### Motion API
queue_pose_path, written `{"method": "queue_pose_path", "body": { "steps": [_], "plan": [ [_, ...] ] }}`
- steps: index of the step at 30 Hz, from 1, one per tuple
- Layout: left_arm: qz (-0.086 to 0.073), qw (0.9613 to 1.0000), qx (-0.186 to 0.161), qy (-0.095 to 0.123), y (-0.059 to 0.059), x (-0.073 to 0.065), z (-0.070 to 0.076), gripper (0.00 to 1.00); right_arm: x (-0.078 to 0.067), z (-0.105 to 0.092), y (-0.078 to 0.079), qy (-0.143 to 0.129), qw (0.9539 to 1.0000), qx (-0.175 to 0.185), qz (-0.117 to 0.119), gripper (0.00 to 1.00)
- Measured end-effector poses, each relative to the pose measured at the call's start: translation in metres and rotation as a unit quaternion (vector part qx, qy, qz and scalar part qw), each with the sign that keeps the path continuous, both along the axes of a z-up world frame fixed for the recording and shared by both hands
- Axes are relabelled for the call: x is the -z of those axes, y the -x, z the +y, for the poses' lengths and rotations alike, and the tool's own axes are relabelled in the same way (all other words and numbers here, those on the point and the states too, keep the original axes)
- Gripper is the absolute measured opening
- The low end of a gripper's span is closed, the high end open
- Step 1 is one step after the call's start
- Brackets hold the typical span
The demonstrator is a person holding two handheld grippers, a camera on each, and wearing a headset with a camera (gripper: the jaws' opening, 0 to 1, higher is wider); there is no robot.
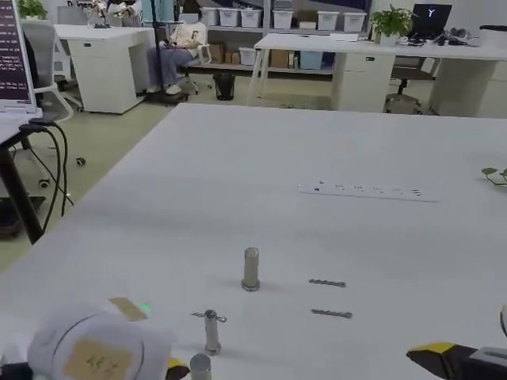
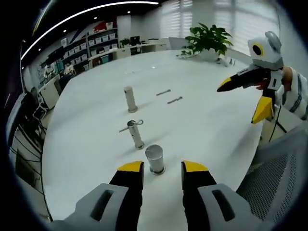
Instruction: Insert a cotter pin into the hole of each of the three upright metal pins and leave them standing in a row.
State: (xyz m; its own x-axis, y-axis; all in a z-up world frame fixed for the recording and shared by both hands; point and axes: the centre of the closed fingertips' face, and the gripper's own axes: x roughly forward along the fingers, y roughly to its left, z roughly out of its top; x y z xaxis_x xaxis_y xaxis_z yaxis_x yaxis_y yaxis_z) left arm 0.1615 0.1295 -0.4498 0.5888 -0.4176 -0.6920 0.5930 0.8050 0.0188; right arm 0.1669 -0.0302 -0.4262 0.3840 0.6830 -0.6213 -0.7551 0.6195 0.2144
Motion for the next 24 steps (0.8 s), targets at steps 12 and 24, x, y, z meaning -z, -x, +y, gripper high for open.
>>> {"method": "queue_pose_path", "body": {
  "steps": [12, 24],
  "plan": [
    [-0.022, 0.9964, 0.075, 0.032, 0.026, -0.023, 0.007, 0.79, -0.01, -0.024, -0.026, 0.035, 0.9992, 0.003, -0.019, 0.84],
    [-0.003, 0.9934, 0.063, 0.096, 0.045, -0.025, 0.01, 0.99, -0.012, -0.019, -0.065, 0.096, 0.9925, -0.058, -0.05, 0.69]
  ]
}}
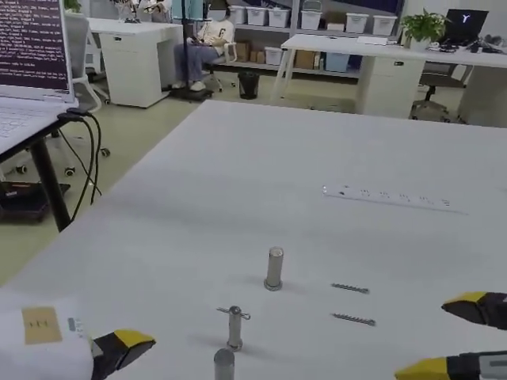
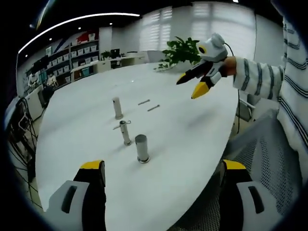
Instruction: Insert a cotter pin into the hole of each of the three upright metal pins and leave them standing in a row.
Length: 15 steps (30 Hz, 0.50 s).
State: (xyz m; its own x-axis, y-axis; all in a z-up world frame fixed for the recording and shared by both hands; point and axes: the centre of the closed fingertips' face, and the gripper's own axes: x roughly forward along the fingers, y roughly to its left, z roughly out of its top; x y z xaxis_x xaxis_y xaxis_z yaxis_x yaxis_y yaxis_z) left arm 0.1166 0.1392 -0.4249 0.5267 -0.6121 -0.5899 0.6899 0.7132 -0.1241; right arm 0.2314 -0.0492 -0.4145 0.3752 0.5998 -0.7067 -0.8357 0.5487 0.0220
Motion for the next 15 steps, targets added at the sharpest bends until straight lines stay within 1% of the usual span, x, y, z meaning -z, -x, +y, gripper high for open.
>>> {"method": "queue_pose_path", "body": {
  "steps": [1, 3, 4, 5, 6, 8, 11, 15],
  "plan": [
    [0.007, 0.9999, -0.007, 0.01, 0.001, 0.0, 0.0, 0.99, 0.002, 0.0, -0.003, 0.006, 1.0, -0.007, 0.0, 0.68],
    [0.001, 0.9999, -0.005, 0.013, 0.002, -0.002, 0.001, 0.99, 0.007, -0.001, -0.009, 0.025, 0.9994, -0.022, 0.009, 0.65],
    [0.0, 0.9998, -0.008, 0.018, 0.003, -0.003, 0.002, 0.99, 0.009, 0.0, -0.014, 0.028, 0.9992, -0.029, 0.008, 0.63],
    [0.0, 0.9998, -0.009, 0.019, 0.003, -0.003, 0.002, 0.99, 0.01, 0.001, -0.015, 0.029, 0.9991, -0.031, 0.008, 0.62],
    [0.001, 0.9997, -0.013, 0.021, 0.003, -0.004, 0.002, 0.99, 0.014, 0.001, -0.02, 0.036, 0.9983, -0.043, 0.015, 0.61],
    [0.0, 0.9996, -0.015, 0.023, 0.004, -0.005, 0.003, 0.99, 0.022, 0.001, -0.027, 0.046, 0.997, -0.06, 0.018, 0.57],
    [-0.007, 0.9995, -0.017, 0.026, 0.004, -0.007, 0.003, 0.99, 0.031, 0.002, -0.034, 0.053, 0.9956, -0.07, 0.032, 0.52],
    [-0.01, 0.9989, -0.026, 0.038, 0.005, -0.011, 0.002, 0.99, 0.039, 0.01, -0.04, 0.064, 0.992, -0.102, 0.038, 0.47]
  ]
}}
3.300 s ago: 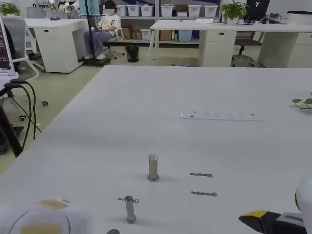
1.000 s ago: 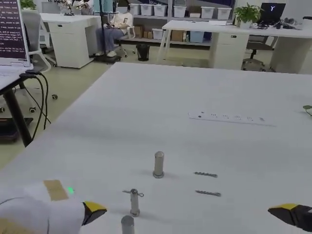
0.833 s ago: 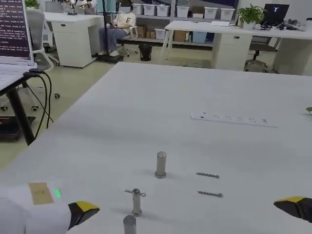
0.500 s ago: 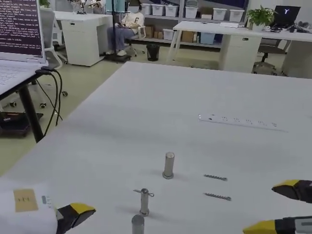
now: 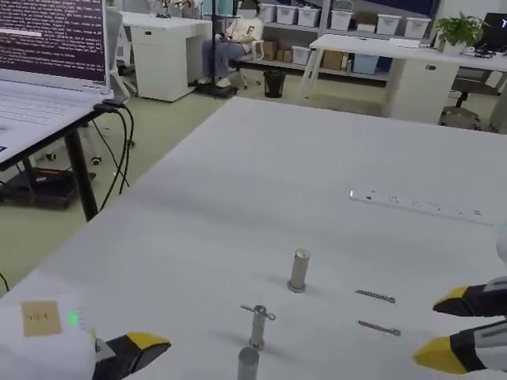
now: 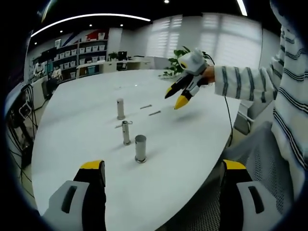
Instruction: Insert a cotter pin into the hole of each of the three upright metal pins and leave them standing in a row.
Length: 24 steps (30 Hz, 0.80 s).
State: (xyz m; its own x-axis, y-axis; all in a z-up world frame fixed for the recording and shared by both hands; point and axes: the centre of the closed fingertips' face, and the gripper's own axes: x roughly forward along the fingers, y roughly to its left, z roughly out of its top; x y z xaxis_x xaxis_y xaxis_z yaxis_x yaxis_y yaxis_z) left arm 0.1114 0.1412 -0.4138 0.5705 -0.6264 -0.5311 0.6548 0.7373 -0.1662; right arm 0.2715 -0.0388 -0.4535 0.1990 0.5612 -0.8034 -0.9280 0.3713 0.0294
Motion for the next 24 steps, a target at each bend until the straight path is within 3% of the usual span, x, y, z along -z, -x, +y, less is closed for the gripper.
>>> {"method": "queue_pose_path", "body": {
  "steps": [4, 5, 6, 10, 15, 24],
  "plan": [
    [-0.001, 1.0, -0.006, 0.007, 0.002, -0.003, 0.0, 0.99, 0.006, 0.007, -0.008, 0.035, 0.9983, -0.044, -0.015, 0.39],
    [-0.006, 0.9999, -0.006, 0.009, 0.002, -0.005, 0.0, 0.99, 0.007, 0.008, -0.008, 0.039, 0.9979, -0.05, -0.015, 0.35],
    [-0.022, 0.9997, -0.005, 0.011, 0.001, -0.009, -0.001, 0.98, 0.008, 0.011, -0.009, 0.044, 0.9974, -0.056, -0.012, 0.34],
    [-0.025, 0.9995, -0.015, 0.013, 0.0, -0.01, 0.003, 0.98, 0.017, 0.016, -0.014, 0.063, 0.9946, -0.082, -0.008, 0.27],
    [-0.021, 0.9996, -0.018, 0.012, 0.002, -0.008, 0.004, 0.97, 0.03, 0.017, -0.015, 0.096, 0.9865, -0.133, -0.009, 0.19],
    [-0.014, 0.9998, -0.011, 0.012, 0.004, -0.005, 0.0, 0.94, 0.042, 0.022, -0.02, 0.118, 0.98, -0.16, -0.005, 0.07]
  ]
}}
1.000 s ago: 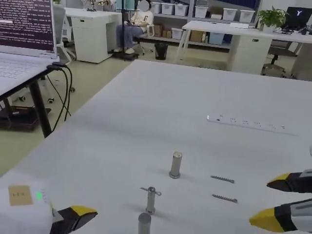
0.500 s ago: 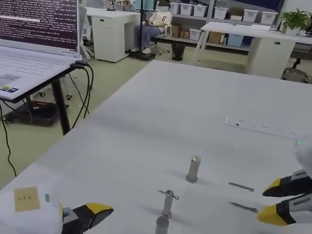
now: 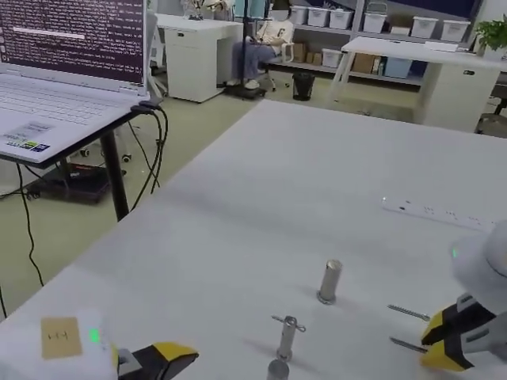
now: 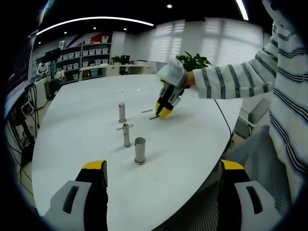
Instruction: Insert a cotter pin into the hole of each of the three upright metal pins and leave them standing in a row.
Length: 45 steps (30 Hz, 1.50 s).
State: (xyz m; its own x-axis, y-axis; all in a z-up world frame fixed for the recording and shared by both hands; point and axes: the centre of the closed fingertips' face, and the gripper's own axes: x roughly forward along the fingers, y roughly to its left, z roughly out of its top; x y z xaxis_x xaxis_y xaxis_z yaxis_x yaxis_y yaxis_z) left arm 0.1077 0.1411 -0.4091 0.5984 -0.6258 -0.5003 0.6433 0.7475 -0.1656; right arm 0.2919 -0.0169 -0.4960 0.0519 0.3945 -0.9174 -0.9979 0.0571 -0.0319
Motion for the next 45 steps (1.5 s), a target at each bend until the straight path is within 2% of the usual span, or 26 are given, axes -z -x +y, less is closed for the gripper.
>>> {"method": "queue_pose_path", "body": {
  "steps": [2, 5, 9, 10, 13, 17, 23, 27, 30, 33, 36, 39, 45],
  "plan": [
    [0.0, 1.0, -0.005, 0.001, -0.001, 0.0, 0.001, 0.93, 0.0, 0.003, -0.001, -0.009, 0.9999, -0.005, 0.004, 0.05],
    [0.0, 0.9999, -0.014, 0.001, -0.003, 0.0, 0.004, 0.92, 0.0, 0.0, -0.006, 0.004, 0.9999, -0.011, -0.008, 0.0],
    [-0.001, 0.9998, -0.02, 0.004, -0.005, -0.002, 0.005, 0.92, 0.0, 0.002, -0.003, 0.015, 0.9995, -0.025, -0.014, 0.0],
    [0.003, 0.9997, -0.021, 0.009, -0.004, -0.002, 0.004, 0.91, 0.0, 0.002, -0.003, 0.016, 0.9994, -0.027, -0.016, 0.0],
    [0.005, 0.9997, -0.02, 0.014, -0.004, -0.003, 0.003, 0.89, 0.0, 0.002, -0.002, 0.021, 0.9983, -0.046, -0.03, 0.0],
    [0.004, 0.9996, -0.021, 0.017, -0.005, -0.006, 0.003, 0.88, 0.0, 0.001, -0.002, 0.022, 0.9977, -0.051, -0.038, 0.0],
    [0.001, 0.9996, -0.022, 0.02, -0.005, -0.007, 0.003, 0.86, 0.0, 0.001, -0.003, 0.017, 0.9986, -0.024, -0.043, 0.0],
    [0.001, 0.9997, -0.016, 0.016, -0.004, -0.006, 0.003, 0.85, -0.003, -0.001, 0.001, 0.032, 0.9972, -0.039, -0.055, 0.0],
    [0.0, 0.9997, -0.017, 0.019, -0.005, -0.008, 0.004, 0.83, -0.011, 0.001, 0.003, 0.026, 0.9972, -0.04, -0.058, 0.0],
    [0.0, 0.9994, -0.021, 0.028, -0.007, -0.01, 0.003, 0.79, -0.02, 0.004, 0.005, 0.023, 0.9962, -0.045, -0.071, 0.0],
    [0.002, 0.9994, -0.014, 0.032, -0.007, -0.012, 0.001, 0.78, -0.031, 0.011, 0.006, -0.001, 0.9955, -0.04, -0.086, 0.0],
    [0.002, 0.9994, -0.014, 0.032, -0.01, -0.013, 0.001, 0.76, -0.046, 0.018, 0.011, -0.019, 0.9921, -0.052, -0.113, 0.0],
    [0.002, 0.9985, -0.025, 0.049, -0.023, -0.019, 0.002, 0.74, -0.071, 0.029, 0.025, -0.05, 0.985, -0.068, -0.151, 0.0]
  ]
}}
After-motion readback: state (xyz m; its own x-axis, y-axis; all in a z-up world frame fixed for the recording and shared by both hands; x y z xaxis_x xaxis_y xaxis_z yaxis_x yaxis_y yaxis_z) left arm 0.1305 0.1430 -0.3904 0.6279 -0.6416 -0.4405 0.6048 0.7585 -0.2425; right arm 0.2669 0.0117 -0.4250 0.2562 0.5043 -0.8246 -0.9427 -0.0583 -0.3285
